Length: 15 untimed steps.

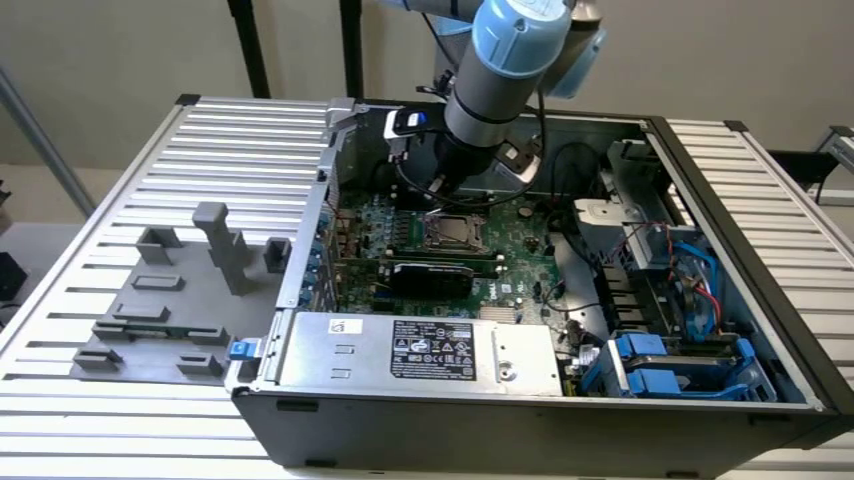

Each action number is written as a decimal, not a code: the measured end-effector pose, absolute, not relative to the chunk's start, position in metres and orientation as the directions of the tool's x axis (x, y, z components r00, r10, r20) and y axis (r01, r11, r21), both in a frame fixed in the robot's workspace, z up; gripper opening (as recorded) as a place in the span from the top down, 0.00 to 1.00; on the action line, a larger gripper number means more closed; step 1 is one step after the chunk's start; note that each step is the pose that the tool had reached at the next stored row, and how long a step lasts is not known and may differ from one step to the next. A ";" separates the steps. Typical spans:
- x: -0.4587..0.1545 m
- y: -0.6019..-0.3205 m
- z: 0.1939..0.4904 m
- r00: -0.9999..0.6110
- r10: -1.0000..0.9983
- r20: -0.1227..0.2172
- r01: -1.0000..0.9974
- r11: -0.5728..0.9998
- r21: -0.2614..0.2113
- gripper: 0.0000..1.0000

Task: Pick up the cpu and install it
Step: 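Install the first cpu locking lever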

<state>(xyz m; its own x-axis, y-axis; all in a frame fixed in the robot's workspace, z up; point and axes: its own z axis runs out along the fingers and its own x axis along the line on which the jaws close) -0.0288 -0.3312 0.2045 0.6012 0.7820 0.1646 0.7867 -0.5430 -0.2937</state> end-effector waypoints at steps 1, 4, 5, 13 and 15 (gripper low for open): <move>-0.027 -0.331 0.205 0.601 0.782 0.164 0.787 -0.543 -0.293 0.89; -0.023 -0.330 0.204 0.601 0.782 0.161 0.787 -0.544 -0.292 0.89; -0.022 -0.330 0.204 0.602 0.783 0.161 0.786 -0.545 -0.291 0.89; -0.011 -0.329 0.202 0.602 0.784 0.154 0.786 -0.547 -0.287 0.89; -0.009 -0.329 0.201 0.602 0.784 0.153 0.786 -0.548 -0.286 0.89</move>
